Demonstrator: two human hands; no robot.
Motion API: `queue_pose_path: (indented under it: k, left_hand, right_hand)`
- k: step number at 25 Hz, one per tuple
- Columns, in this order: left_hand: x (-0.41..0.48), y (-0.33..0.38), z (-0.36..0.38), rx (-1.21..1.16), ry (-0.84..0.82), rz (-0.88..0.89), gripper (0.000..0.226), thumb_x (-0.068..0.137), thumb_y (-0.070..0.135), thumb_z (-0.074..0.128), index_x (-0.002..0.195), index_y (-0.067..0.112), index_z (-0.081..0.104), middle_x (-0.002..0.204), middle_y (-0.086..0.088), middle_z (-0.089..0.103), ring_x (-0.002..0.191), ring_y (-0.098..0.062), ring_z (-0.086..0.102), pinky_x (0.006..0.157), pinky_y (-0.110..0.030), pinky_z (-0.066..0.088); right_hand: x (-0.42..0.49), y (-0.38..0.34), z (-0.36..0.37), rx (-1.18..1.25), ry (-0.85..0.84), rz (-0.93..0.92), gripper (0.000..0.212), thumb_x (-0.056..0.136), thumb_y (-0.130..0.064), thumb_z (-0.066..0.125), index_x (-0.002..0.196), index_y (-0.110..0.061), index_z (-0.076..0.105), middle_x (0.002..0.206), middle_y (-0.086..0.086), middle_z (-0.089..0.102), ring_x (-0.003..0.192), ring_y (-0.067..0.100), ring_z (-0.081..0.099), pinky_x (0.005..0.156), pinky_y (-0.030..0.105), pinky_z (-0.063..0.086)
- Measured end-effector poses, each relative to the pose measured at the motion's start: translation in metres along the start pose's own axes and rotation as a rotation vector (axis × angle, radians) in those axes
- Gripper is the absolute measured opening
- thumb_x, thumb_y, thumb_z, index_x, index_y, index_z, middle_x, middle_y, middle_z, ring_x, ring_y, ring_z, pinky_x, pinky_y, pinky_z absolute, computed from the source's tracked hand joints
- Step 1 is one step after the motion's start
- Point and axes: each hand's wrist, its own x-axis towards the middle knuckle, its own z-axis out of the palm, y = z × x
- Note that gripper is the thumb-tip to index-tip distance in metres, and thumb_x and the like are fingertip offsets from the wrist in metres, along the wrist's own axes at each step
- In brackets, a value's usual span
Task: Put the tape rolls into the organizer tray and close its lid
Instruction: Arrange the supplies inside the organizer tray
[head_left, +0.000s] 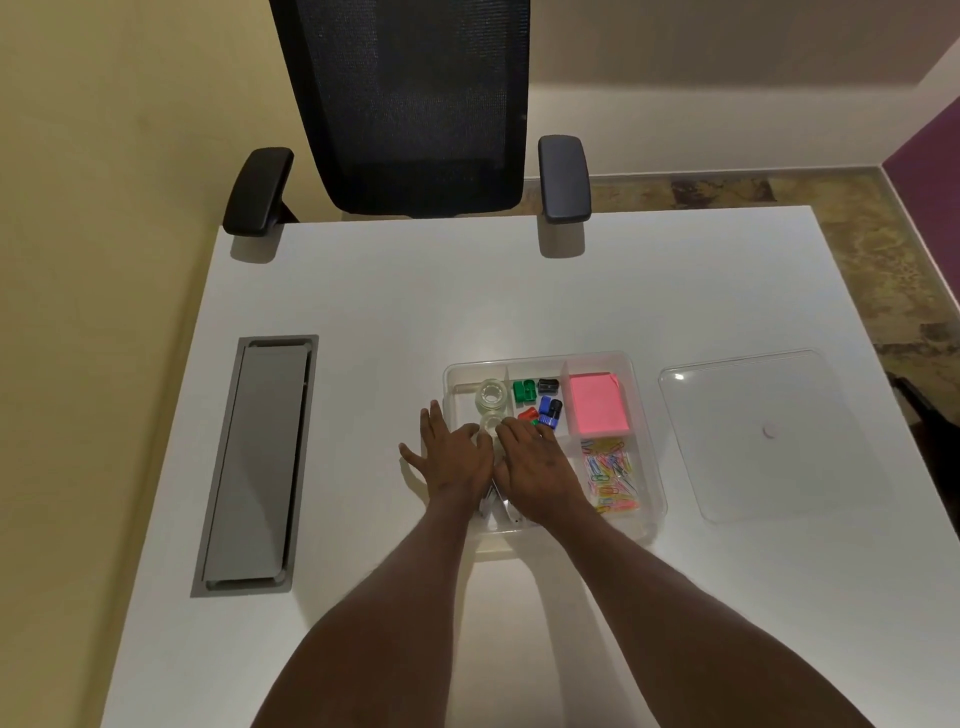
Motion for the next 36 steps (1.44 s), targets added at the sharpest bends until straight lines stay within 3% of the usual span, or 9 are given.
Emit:
queue_pose_path:
  k: [4, 6, 9, 11, 15, 21, 27, 31, 36]
  left_hand:
    - [0.001, -0.006, -0.004, 0.041, -0.007, 0.026, 0.041, 0.106, 0.051, 0.039, 0.133, 0.037, 0.066, 0.176, -0.001, 0.007, 0.163, -0.023, -0.005, 0.125, -0.069, -0.006]
    - [0.002, -0.008, -0.006, 0.053, -0.009, 0.033, 0.041, 0.106, 0.051, 0.040, 0.134, 0.037, 0.066, 0.176, 0.000, 0.007, 0.163, -0.023, -0.005, 0.125, -0.069, -0.006]
    - [0.003, -0.007, -0.008, 0.052, -0.025, 0.033, 0.041, 0.106, 0.051, 0.040, 0.136, 0.037, 0.064, 0.176, 0.000, 0.007, 0.163, -0.023, -0.004, 0.125, -0.070, -0.005]
    - [0.004, -0.006, -0.011, 0.050, -0.047, 0.028, 0.040, 0.107, 0.049, 0.039, 0.137, 0.037, 0.063, 0.176, -0.001, 0.007, 0.163, -0.022, -0.005, 0.125, -0.070, -0.005]
    - [0.006, -0.006, -0.016, 0.047, -0.084, 0.043, 0.040, 0.107, 0.046, 0.039, 0.139, 0.038, 0.060, 0.176, -0.002, 0.006, 0.163, -0.023, -0.005, 0.125, -0.071, -0.004]
    - [-0.007, -0.012, -0.018, 0.011, -0.008, 0.052, 0.043, 0.108, 0.048, 0.039, 0.144, 0.032, 0.057, 0.175, -0.003, 0.013, 0.163, -0.022, 0.003, 0.126, -0.068, -0.001]
    - [-0.042, -0.024, -0.018, 0.095, 0.146, 0.109, 0.047, 0.107, 0.044, 0.043, 0.149, 0.026, 0.048, 0.173, -0.005, 0.019, 0.162, -0.023, 0.012, 0.126, -0.064, 0.009]
    - [-0.073, -0.019, -0.015, 0.132, 0.229, 0.146, 0.045, 0.106, 0.039, 0.046, 0.148, 0.022, 0.049, 0.171, -0.007, 0.024, 0.160, -0.024, 0.019, 0.125, -0.062, 0.013]
    - [-0.112, 0.003, -0.007, 0.139, 0.244, 0.165, 0.040, 0.107, 0.040, 0.047, 0.144, 0.024, 0.051, 0.165, -0.005, 0.035, 0.155, -0.023, 0.029, 0.125, -0.061, 0.013]
  right_hand:
    - [0.005, -0.004, -0.007, 0.119, 0.076, 0.090, 0.046, 0.097, -0.030, 0.064, 0.136, -0.005, 0.059, 0.140, 0.016, 0.062, 0.134, 0.035, 0.056, 0.116, 0.050, 0.041]
    - [0.001, -0.003, 0.002, 0.062, 0.127, 0.023, 0.048, 0.093, -0.030, 0.072, 0.132, -0.001, 0.063, 0.135, 0.019, 0.066, 0.129, 0.037, 0.062, 0.113, 0.051, 0.038]
    - [-0.001, -0.005, 0.004, 0.102, 0.139, 0.040, 0.051, 0.099, -0.031, 0.064, 0.139, 0.000, 0.057, 0.144, 0.021, 0.059, 0.138, 0.037, 0.054, 0.117, 0.048, 0.024]
    - [0.001, -0.006, 0.009, 0.055, 0.137, 0.016, 0.052, 0.098, -0.032, 0.067, 0.137, 0.001, 0.059, 0.142, 0.022, 0.060, 0.136, 0.038, 0.055, 0.117, 0.049, 0.026]
    - [0.004, -0.010, 0.010, 0.138, -0.027, 0.102, 0.060, 0.109, -0.043, 0.035, 0.158, -0.008, 0.030, 0.165, 0.015, 0.031, 0.156, 0.031, 0.023, 0.128, 0.046, 0.004]
    - [0.000, -0.007, 0.001, 0.011, -0.063, 0.019, 0.061, 0.108, -0.046, 0.036, 0.157, -0.010, 0.032, 0.166, 0.015, 0.028, 0.157, 0.034, 0.020, 0.128, 0.056, 0.012]
    - [-0.016, -0.010, -0.016, 0.006, -0.051, 0.060, 0.062, 0.107, -0.047, 0.037, 0.157, -0.012, 0.031, 0.167, 0.013, 0.029, 0.157, 0.032, 0.020, 0.128, 0.053, 0.010]
    - [-0.041, -0.004, -0.028, -0.064, -0.008, 0.061, 0.056, 0.109, -0.042, 0.025, 0.152, -0.009, 0.038, 0.162, 0.015, 0.037, 0.154, 0.033, 0.027, 0.124, 0.052, 0.019]
    - [-0.085, 0.016, -0.041, -0.078, -0.034, 0.105, 0.048, 0.107, -0.036, 0.039, 0.147, -0.010, 0.046, 0.162, 0.013, 0.037, 0.152, 0.035, 0.030, 0.125, 0.053, 0.021]
